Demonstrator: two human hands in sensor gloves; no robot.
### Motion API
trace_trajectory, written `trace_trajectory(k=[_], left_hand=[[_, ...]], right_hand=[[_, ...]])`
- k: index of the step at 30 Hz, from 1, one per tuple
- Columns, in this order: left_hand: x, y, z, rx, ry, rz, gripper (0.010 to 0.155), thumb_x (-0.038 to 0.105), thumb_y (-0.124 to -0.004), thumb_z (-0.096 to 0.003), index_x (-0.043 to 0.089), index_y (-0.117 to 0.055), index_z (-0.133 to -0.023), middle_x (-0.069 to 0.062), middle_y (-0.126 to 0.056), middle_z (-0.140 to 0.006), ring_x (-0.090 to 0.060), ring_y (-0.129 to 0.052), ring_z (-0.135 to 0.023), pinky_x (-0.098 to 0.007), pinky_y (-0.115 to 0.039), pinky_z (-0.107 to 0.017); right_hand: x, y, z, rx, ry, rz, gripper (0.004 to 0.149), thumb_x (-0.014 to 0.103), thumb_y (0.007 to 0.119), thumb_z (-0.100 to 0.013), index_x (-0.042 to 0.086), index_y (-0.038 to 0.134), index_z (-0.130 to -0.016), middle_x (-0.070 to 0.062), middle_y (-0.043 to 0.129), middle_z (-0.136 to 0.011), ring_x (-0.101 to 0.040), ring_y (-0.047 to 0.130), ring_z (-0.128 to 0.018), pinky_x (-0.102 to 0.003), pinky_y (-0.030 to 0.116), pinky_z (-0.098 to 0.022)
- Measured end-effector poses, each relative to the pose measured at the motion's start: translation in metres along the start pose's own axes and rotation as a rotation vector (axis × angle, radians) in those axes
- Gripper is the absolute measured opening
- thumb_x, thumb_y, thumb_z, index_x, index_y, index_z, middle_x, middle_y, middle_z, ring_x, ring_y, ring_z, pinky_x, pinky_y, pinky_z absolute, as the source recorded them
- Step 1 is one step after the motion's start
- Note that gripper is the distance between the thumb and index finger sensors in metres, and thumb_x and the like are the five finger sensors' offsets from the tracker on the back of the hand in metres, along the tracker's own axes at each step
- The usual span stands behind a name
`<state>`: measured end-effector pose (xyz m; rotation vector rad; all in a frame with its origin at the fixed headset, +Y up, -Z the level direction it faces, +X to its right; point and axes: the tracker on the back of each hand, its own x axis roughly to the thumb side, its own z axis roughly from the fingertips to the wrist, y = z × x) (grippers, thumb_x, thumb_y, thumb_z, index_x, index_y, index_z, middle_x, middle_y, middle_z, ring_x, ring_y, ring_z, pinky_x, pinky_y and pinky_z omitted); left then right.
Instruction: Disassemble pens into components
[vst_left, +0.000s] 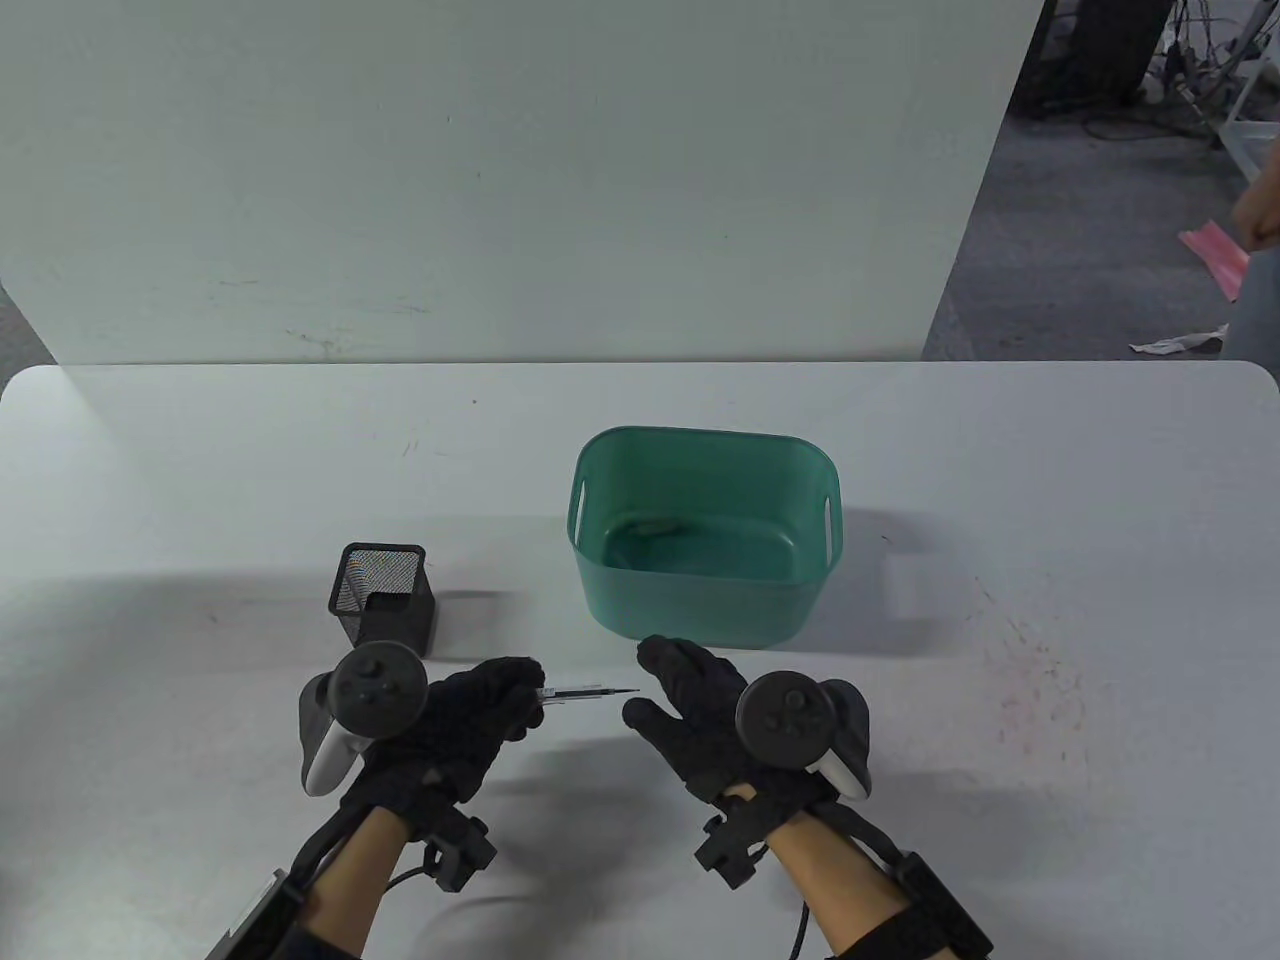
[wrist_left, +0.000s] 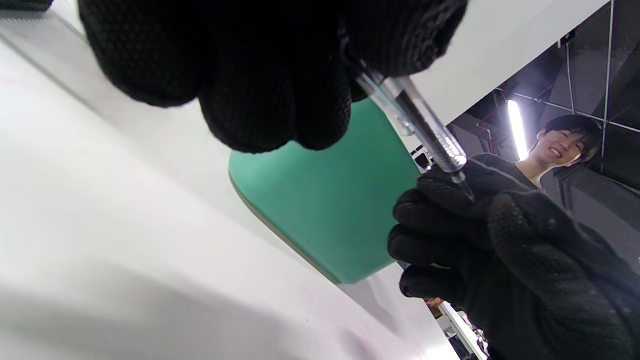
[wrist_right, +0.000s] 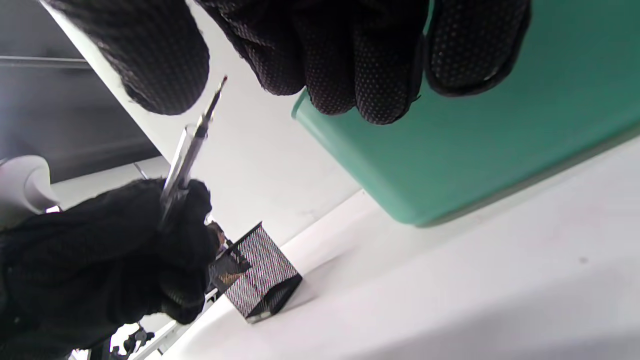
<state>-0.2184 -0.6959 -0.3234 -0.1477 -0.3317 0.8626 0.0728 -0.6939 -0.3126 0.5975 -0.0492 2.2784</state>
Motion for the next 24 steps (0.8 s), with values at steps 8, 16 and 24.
trace_trajectory(k=[8, 16, 24], left_hand=[[0.004, -0.005, 0.000, -0.018, -0.012, -0.002, 0.045, 0.041, -0.073, -0.0543, 0.025, -0.076, -0.096, -0.005, -0.098, -0.084, -0.024, -0.106, -0.065, -0.054, -0.086, -0.054], [0.006, -0.006, 0.000, -0.029, -0.021, -0.003, 0.045, 0.041, -0.072, -0.0544, 0.025, -0.076, -0.096, -0.006, -0.098, -0.083, -0.024, -0.106, -0.065, -0.054, -0.086, -0.054], [0.007, -0.006, 0.000, -0.032, -0.019, -0.011, 0.045, 0.041, -0.072, -0.0545, 0.025, -0.076, -0.096, -0.006, -0.098, -0.084, -0.024, -0.106, -0.065, -0.054, -0.086, -0.053]], right_hand=[[-0.004, 0.009, 0.001, 0.055, 0.000, 0.000, 0.054, 0.046, 0.075, -0.060, 0.014, 0.067, -0.102, -0.018, 0.075, -0.100, -0.042, 0.081, -0.083, -0.060, 0.072, -0.058], [-0.008, 0.009, 0.002, -0.002, 0.014, -0.158, 0.041, 0.041, 0.075, -0.060, 0.016, 0.078, -0.092, -0.014, 0.086, -0.087, -0.037, 0.089, -0.070, -0.056, 0.077, -0.053], [-0.014, 0.012, 0.002, 0.010, 0.020, -0.304, 0.044, 0.046, 0.072, -0.060, 0.016, 0.079, -0.092, -0.014, 0.086, -0.088, -0.037, 0.088, -0.071, -0.056, 0.077, -0.054]])
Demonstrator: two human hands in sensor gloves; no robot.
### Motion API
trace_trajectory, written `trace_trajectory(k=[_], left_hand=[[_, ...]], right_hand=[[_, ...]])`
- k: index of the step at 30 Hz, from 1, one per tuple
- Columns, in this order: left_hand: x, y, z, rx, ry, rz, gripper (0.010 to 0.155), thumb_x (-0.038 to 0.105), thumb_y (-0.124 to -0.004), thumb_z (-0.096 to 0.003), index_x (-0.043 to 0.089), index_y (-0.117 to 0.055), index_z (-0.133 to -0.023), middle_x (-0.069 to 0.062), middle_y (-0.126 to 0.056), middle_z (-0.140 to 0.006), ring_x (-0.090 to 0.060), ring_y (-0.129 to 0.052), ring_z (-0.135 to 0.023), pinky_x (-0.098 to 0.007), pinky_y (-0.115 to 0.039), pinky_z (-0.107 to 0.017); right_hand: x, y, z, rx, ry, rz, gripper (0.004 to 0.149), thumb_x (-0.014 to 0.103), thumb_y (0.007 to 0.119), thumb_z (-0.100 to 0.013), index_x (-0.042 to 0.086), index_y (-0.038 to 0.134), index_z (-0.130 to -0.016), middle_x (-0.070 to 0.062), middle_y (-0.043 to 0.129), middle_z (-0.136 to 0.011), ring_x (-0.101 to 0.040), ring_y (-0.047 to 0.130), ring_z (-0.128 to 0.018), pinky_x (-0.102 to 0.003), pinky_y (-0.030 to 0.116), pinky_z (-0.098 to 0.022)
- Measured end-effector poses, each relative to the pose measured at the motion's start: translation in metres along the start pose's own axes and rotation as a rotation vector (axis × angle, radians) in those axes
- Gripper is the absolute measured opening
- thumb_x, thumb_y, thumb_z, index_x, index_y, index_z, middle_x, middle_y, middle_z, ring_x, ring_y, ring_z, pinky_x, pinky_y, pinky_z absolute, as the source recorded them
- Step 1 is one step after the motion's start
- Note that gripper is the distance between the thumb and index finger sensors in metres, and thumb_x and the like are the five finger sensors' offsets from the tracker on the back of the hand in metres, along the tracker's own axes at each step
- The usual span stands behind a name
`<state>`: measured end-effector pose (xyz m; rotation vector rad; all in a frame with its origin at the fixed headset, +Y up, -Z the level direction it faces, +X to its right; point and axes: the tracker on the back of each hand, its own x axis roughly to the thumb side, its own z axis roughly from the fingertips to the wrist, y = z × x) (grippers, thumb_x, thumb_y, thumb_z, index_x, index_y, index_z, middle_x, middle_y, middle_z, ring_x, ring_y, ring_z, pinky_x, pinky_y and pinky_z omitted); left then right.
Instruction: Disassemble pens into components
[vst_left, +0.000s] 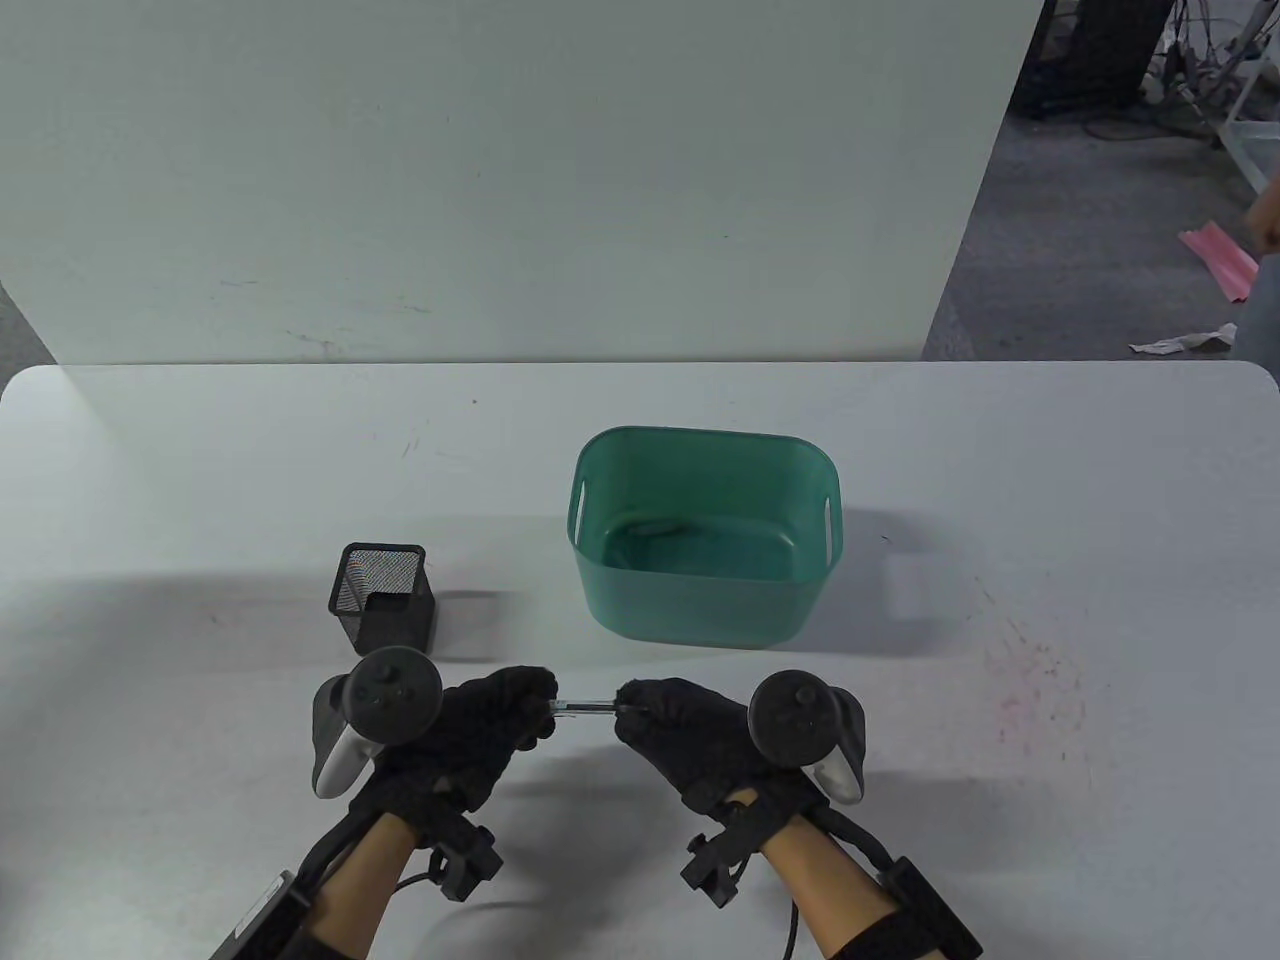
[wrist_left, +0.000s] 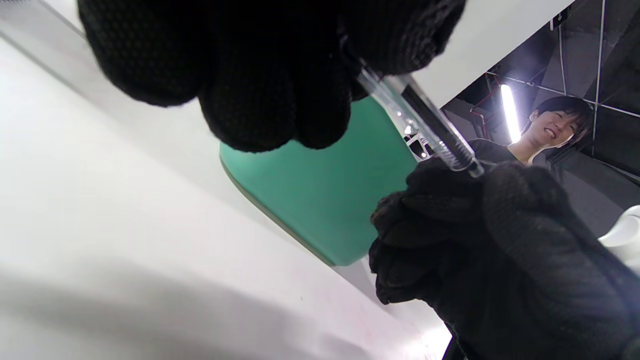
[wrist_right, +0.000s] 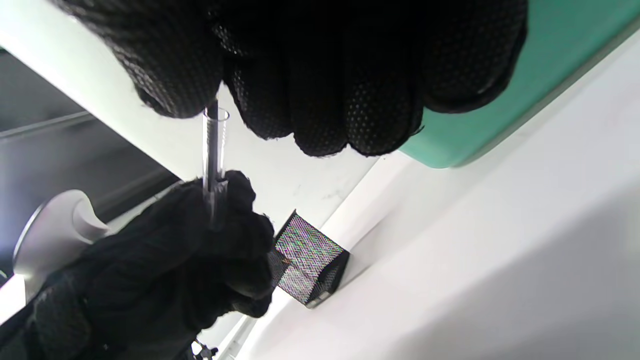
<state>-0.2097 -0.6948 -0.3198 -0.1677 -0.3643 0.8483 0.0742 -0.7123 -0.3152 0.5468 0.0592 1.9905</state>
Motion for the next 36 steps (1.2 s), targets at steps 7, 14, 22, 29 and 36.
trace_trajectory(k=[7, 14, 22, 29, 36], left_hand=[[-0.004, 0.004, -0.001, -0.011, 0.012, 0.043, 0.045, 0.041, -0.072, -0.0542, 0.025, -0.076, -0.096, -0.006, -0.098, -0.084, -0.024, -0.106, -0.065, -0.054, -0.086, -0.054], [-0.034, 0.033, 0.002, 0.061, 0.061, 0.136, 0.044, 0.040, -0.074, -0.0538, 0.027, -0.076, -0.096, -0.006, -0.097, -0.086, -0.025, -0.105, -0.067, -0.055, -0.085, -0.054], [-0.040, 0.033, 0.004, 0.092, 0.115, 0.079, 0.045, 0.040, -0.075, -0.0536, 0.027, -0.075, -0.097, -0.006, -0.096, -0.087, -0.026, -0.104, -0.068, -0.055, -0.085, -0.054], [-0.033, 0.031, 0.005, 0.115, 0.119, -0.006, 0.045, 0.041, -0.075, -0.0536, 0.027, -0.075, -0.096, -0.006, -0.096, -0.087, -0.026, -0.105, -0.067, -0.055, -0.085, -0.054], [-0.029, 0.030, 0.007, 0.124, 0.105, -0.051, 0.045, 0.041, -0.076, -0.0535, 0.027, -0.076, -0.096, -0.006, -0.097, -0.086, -0.025, -0.105, -0.067, -0.055, -0.085, -0.053]], right_hand=[[-0.001, -0.005, 0.001, -0.015, 0.005, -0.085, 0.040, 0.043, 0.072, -0.061, 0.016, 0.083, -0.088, -0.014, 0.089, -0.086, -0.038, 0.089, -0.070, -0.057, 0.077, -0.053], [0.002, -0.040, 0.008, -0.158, 0.005, -0.127, 0.040, 0.044, 0.072, -0.061, 0.016, 0.084, -0.088, -0.014, 0.089, -0.084, -0.037, 0.090, -0.068, -0.056, 0.078, -0.052], [0.017, -0.077, 0.003, -0.465, 0.140, -0.039, 0.042, 0.045, 0.071, -0.062, 0.015, 0.081, -0.089, -0.015, 0.089, -0.083, -0.036, 0.091, -0.064, -0.053, 0.079, -0.048], [0.040, -0.088, -0.035, -0.570, 0.351, 0.042, 0.043, 0.044, 0.071, -0.063, 0.011, 0.081, -0.088, -0.017, 0.090, -0.077, -0.034, 0.092, -0.057, -0.051, 0.081, -0.043], [0.058, -0.088, -0.065, -0.615, 0.552, 0.139, 0.044, 0.045, 0.070, -0.064, 0.012, 0.080, -0.090, -0.017, 0.090, -0.078, -0.034, 0.092, -0.057, -0.051, 0.080, -0.044]])
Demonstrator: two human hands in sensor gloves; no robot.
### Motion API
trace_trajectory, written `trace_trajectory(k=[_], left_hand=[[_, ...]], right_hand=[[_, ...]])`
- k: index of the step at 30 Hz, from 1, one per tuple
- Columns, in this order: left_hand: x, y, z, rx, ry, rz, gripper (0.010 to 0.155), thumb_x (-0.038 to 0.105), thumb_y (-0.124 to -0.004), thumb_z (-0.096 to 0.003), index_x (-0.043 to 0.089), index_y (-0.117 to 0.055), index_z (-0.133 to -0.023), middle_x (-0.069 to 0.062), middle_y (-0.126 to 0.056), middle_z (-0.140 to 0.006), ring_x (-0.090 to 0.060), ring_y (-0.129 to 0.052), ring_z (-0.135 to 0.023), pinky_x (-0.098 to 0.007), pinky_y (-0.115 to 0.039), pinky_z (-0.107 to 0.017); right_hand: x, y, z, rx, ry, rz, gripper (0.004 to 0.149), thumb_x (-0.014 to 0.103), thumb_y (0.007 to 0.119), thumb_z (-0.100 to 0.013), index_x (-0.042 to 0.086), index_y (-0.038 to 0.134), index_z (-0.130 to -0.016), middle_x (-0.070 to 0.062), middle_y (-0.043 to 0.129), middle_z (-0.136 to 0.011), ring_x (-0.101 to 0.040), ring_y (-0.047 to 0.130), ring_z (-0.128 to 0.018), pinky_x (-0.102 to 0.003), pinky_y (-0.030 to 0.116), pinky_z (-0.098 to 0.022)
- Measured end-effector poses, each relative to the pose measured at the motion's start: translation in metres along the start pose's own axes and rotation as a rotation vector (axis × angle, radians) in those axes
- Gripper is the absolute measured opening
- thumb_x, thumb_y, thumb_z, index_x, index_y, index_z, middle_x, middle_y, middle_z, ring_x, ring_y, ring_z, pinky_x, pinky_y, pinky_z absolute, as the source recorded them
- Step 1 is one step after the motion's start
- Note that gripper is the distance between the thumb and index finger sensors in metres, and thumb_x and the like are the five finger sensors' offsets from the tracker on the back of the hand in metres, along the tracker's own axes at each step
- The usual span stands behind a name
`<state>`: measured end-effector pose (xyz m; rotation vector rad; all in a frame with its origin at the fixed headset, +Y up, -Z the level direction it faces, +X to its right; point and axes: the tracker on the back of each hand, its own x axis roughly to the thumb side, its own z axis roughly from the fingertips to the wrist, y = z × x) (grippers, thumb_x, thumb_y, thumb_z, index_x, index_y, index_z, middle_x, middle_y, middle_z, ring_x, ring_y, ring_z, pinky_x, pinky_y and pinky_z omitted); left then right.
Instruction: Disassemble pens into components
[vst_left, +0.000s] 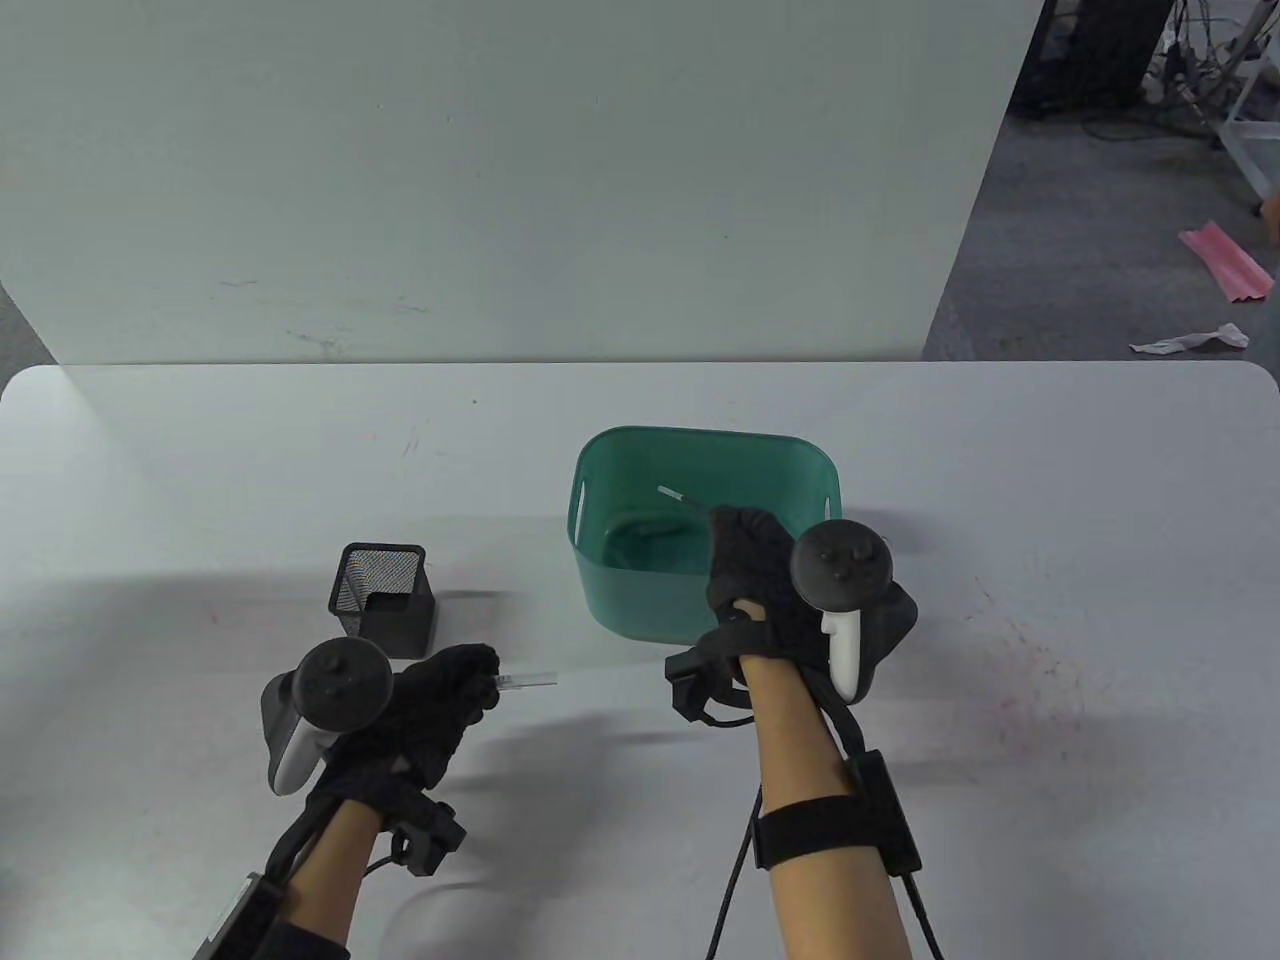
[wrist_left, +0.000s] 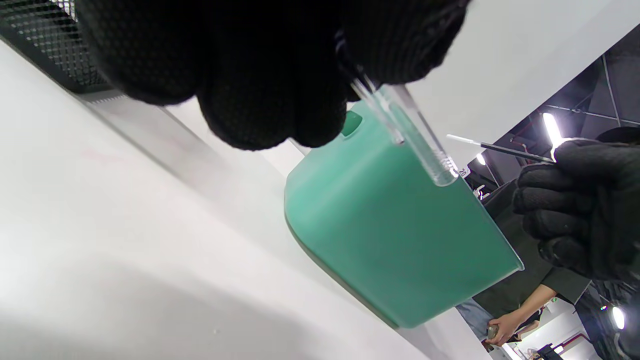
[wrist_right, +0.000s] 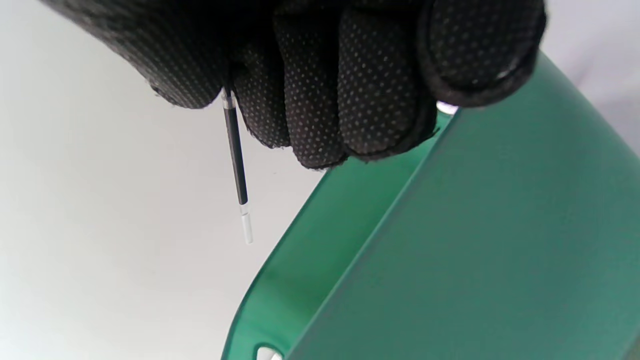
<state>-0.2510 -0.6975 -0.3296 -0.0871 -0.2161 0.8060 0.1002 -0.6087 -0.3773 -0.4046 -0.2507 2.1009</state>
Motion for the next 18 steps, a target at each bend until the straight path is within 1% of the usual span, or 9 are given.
trace_trajectory(k=[2, 4, 5, 7, 9, 11, 13, 15, 18], left_hand=[[0.000, 0.000, 0.000, 0.004, -0.002, -0.013, 0.045, 0.041, -0.076, -0.0534, 0.027, -0.076, -0.096, -0.006, -0.097, -0.086, -0.025, -0.105, -0.067, -0.055, -0.085, -0.053], [0.000, -0.001, 0.000, -0.001, -0.004, -0.009, 0.045, 0.041, -0.076, -0.0534, 0.027, -0.076, -0.096, -0.006, -0.097, -0.086, -0.025, -0.105, -0.066, -0.055, -0.085, -0.053], [0.001, -0.001, 0.000, -0.002, -0.006, -0.008, 0.045, 0.041, -0.076, -0.0534, 0.027, -0.076, -0.096, -0.006, -0.097, -0.086, -0.025, -0.105, -0.066, -0.055, -0.085, -0.053], [0.001, -0.002, 0.000, -0.003, -0.011, -0.009, 0.045, 0.041, -0.076, -0.0534, 0.026, -0.076, -0.096, -0.006, -0.097, -0.086, -0.026, -0.105, -0.066, -0.055, -0.085, -0.053], [0.001, -0.002, 0.000, -0.002, -0.013, -0.008, 0.045, 0.041, -0.076, -0.0533, 0.027, -0.076, -0.096, -0.006, -0.097, -0.085, -0.025, -0.105, -0.066, -0.055, -0.085, -0.053], [0.001, -0.002, 0.000, 0.000, -0.014, -0.015, 0.045, 0.041, -0.076, -0.0534, 0.027, -0.076, -0.096, -0.006, -0.097, -0.085, -0.025, -0.105, -0.066, -0.055, -0.085, -0.053], [0.001, -0.003, 0.000, 0.000, -0.012, -0.023, 0.045, 0.041, -0.076, -0.0535, 0.027, -0.076, -0.096, -0.007, -0.097, -0.085, -0.025, -0.105, -0.066, -0.055, -0.086, -0.053], [0.002, -0.003, -0.001, -0.002, -0.011, -0.025, 0.045, 0.041, -0.075, -0.0535, 0.027, -0.076, -0.096, -0.006, -0.097, -0.086, -0.025, -0.105, -0.067, -0.055, -0.085, -0.053], [0.002, -0.005, -0.005, -0.015, -0.006, -0.040, 0.045, 0.041, -0.075, -0.0537, 0.027, -0.075, -0.096, -0.006, -0.097, -0.086, -0.025, -0.105, -0.067, -0.054, -0.085, -0.054]], right_hand=[[0.006, -0.001, -0.002, -0.035, 0.025, 0.026, 0.045, 0.046, 0.069, -0.064, 0.012, 0.078, -0.092, -0.017, 0.088, -0.081, -0.035, 0.090, -0.061, -0.051, 0.078, -0.046], [0.007, -0.001, -0.004, -0.028, 0.043, 0.014, 0.047, 0.047, 0.068, -0.064, 0.013, 0.074, -0.097, -0.017, 0.085, -0.087, -0.037, 0.088, -0.067, -0.053, 0.077, -0.050], [0.007, -0.001, -0.004, -0.013, 0.062, -0.021, 0.050, 0.048, 0.069, -0.064, 0.012, 0.070, -0.100, -0.018, 0.081, -0.091, -0.039, 0.086, -0.071, -0.055, 0.075, -0.051], [0.005, -0.002, -0.005, 0.001, 0.039, -0.051, 0.053, 0.048, 0.069, -0.064, 0.012, 0.067, -0.102, -0.019, 0.078, -0.094, -0.040, 0.083, -0.075, -0.056, 0.074, -0.053], [0.003, -0.004, -0.003, 0.014, 0.012, -0.027, 0.053, 0.048, 0.068, -0.064, 0.012, 0.066, -0.103, -0.019, 0.077, -0.096, -0.041, 0.082, -0.077, -0.057, 0.073, -0.054], [-0.001, -0.005, 0.001, 0.031, -0.053, -0.005, 0.053, 0.048, 0.068, -0.064, 0.012, 0.067, -0.102, -0.019, 0.077, -0.096, -0.041, 0.082, -0.077, -0.058, 0.072, -0.055], [-0.005, -0.005, 0.008, 0.076, -0.177, 0.014, 0.052, 0.048, 0.068, -0.063, 0.012, 0.068, -0.102, -0.019, 0.077, -0.096, -0.042, 0.082, -0.077, -0.058, 0.073, -0.055], [-0.010, -0.003, 0.022, 0.098, -0.278, 0.058, 0.052, 0.048, 0.068, -0.063, 0.012, 0.069, -0.101, -0.019, 0.078, -0.095, -0.042, 0.083, -0.077, -0.059, 0.073, -0.055], [-0.015, 0.001, 0.040, 0.112, -0.453, 0.205, 0.052, 0.049, 0.068, -0.063, 0.013, 0.068, -0.101, -0.018, 0.078, -0.096, -0.041, 0.083, -0.078, -0.060, 0.072, -0.058]])
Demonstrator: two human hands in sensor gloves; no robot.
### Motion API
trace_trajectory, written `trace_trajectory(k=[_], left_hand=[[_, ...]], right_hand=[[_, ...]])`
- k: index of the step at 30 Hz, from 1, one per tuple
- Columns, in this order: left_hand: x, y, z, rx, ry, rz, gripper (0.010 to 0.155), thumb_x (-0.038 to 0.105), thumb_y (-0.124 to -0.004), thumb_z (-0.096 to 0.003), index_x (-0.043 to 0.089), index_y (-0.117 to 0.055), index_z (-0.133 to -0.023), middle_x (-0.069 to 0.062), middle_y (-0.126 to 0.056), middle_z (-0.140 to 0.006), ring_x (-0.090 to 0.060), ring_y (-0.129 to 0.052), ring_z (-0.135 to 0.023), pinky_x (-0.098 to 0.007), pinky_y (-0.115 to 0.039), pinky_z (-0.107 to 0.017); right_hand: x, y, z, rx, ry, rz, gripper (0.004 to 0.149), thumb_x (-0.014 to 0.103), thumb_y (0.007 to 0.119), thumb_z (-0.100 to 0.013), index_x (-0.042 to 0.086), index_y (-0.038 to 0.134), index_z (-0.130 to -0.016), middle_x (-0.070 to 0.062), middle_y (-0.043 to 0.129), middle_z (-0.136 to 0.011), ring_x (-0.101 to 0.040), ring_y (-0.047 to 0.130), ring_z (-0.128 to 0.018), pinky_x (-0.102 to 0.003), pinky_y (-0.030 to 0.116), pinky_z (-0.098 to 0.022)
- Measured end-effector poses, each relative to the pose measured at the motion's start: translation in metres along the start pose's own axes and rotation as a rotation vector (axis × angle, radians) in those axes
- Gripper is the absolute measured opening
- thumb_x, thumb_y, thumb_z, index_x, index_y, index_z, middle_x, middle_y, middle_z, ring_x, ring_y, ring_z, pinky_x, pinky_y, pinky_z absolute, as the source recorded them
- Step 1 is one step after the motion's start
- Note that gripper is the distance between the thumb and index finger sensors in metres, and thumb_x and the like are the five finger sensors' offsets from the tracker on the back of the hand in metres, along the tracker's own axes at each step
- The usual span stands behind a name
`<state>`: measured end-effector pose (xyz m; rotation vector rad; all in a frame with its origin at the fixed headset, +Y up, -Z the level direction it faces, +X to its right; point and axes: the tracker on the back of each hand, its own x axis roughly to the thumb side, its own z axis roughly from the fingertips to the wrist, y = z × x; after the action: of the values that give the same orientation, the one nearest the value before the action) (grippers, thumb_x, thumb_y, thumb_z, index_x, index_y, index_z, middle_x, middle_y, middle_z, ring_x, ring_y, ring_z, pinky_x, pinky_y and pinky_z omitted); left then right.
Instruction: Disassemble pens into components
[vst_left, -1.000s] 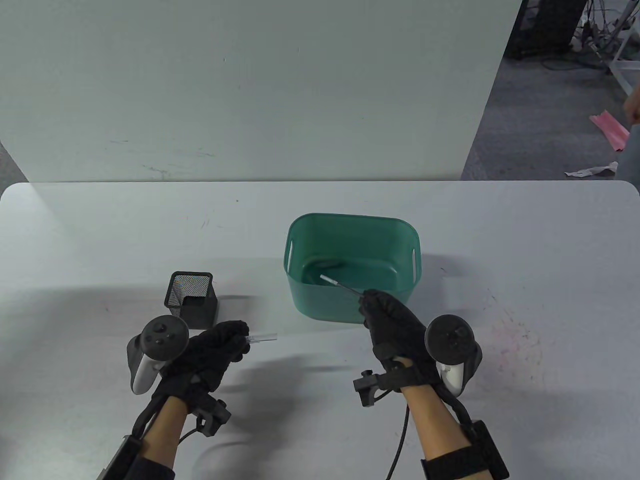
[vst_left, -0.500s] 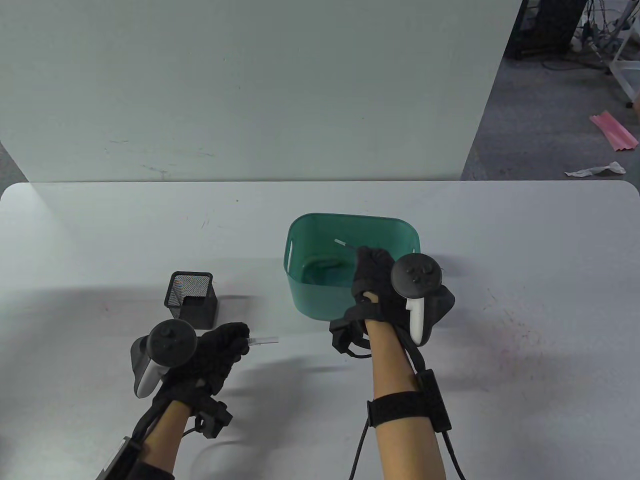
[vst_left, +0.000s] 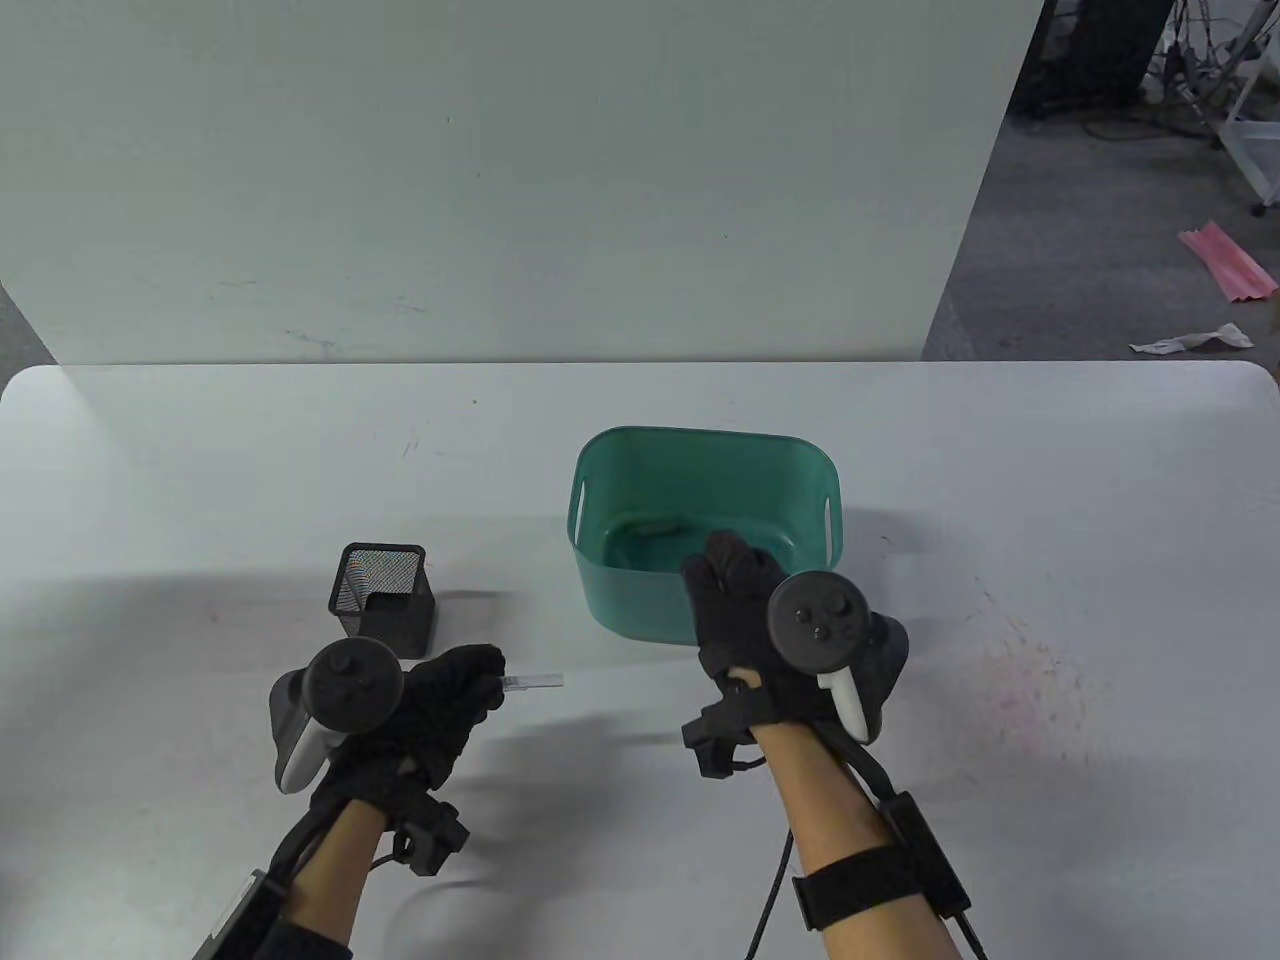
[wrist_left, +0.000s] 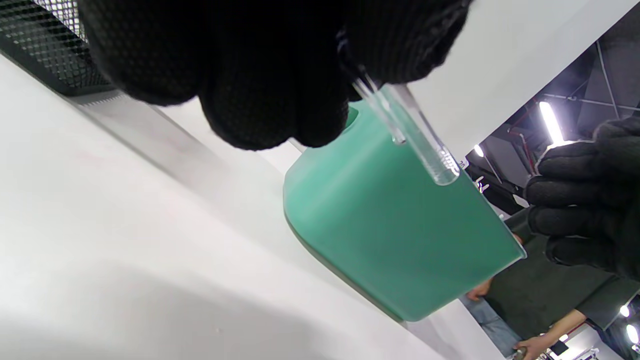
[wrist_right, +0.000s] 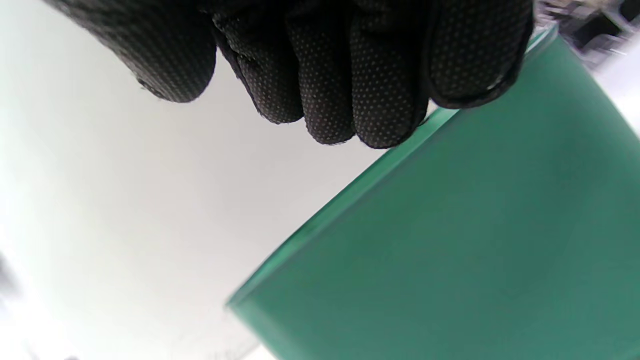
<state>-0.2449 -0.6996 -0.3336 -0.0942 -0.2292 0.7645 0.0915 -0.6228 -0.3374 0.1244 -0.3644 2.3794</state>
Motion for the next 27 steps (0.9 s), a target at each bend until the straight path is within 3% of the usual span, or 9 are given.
trace_trajectory(k=[4, 7, 9, 13, 22, 27], left_hand=[[-0.004, -0.005, -0.004, -0.026, 0.021, -0.019, 0.045, 0.042, -0.075, -0.0538, 0.027, -0.075, -0.096, -0.005, -0.096, -0.086, -0.024, -0.105, -0.067, -0.054, -0.085, -0.054], [-0.005, -0.006, -0.004, -0.022, 0.030, -0.018, 0.045, 0.042, -0.075, -0.0538, 0.028, -0.075, -0.096, -0.005, -0.096, -0.086, -0.025, -0.104, -0.068, -0.054, -0.085, -0.054], [-0.005, -0.004, -0.003, -0.012, 0.029, 0.003, 0.045, 0.042, -0.075, -0.0538, 0.028, -0.075, -0.096, -0.005, -0.096, -0.086, -0.025, -0.105, -0.068, -0.054, -0.085, -0.054], [-0.002, 0.000, 0.000, 0.019, 0.021, 0.024, 0.045, 0.041, -0.075, -0.0540, 0.027, -0.075, -0.096, -0.006, -0.096, -0.087, -0.025, -0.105, -0.067, -0.054, -0.085, -0.054], [0.010, 0.005, 0.002, 0.055, 0.001, 0.045, 0.045, 0.042, -0.075, -0.0544, 0.026, -0.075, -0.096, -0.005, -0.098, -0.084, -0.024, -0.105, -0.065, -0.054, -0.086, -0.053], [0.034, 0.016, -0.006, 0.057, -0.021, 0.038, 0.045, 0.044, -0.075, -0.0551, 0.027, -0.075, -0.097, -0.005, -0.098, -0.084, -0.023, -0.105, -0.065, -0.053, -0.086, -0.054]], right_hand=[[0.007, 0.012, 0.023, 0.043, -0.189, 0.093, 0.052, 0.049, 0.068, -0.062, 0.014, 0.068, -0.101, -0.018, 0.077, -0.098, -0.041, 0.081, -0.081, -0.062, 0.070, -0.060], [0.007, 0.023, 0.040, 0.149, -0.328, 0.243, 0.053, 0.050, 0.068, -0.062, 0.015, 0.068, -0.101, -0.017, 0.074, -0.101, -0.042, 0.078, -0.086, -0.064, 0.066, -0.063], [0.002, 0.027, 0.047, 0.171, -0.361, 0.304, 0.053, 0.051, 0.067, -0.062, 0.016, 0.068, -0.102, -0.017, 0.073, -0.103, -0.042, 0.077, -0.088, -0.064, 0.066, -0.064], [-0.015, 0.035, 0.056, 0.231, -0.340, 0.303, 0.053, 0.051, 0.067, -0.062, 0.016, 0.067, -0.102, -0.017, 0.071, -0.105, -0.044, 0.073, -0.092, -0.066, 0.062, -0.066], [-0.029, 0.044, 0.062, 0.235, -0.364, 0.248, 0.053, 0.051, 0.067, -0.062, 0.016, 0.068, -0.102, -0.018, 0.072, -0.105, -0.045, 0.072, -0.094, -0.068, 0.060, -0.066], [-0.033, 0.045, 0.061, 0.253, -0.336, 0.213, 0.054, 0.051, 0.066, -0.062, 0.016, 0.068, -0.103, -0.018, 0.071, -0.105, -0.046, 0.071, -0.094, -0.069, 0.059, -0.066]])
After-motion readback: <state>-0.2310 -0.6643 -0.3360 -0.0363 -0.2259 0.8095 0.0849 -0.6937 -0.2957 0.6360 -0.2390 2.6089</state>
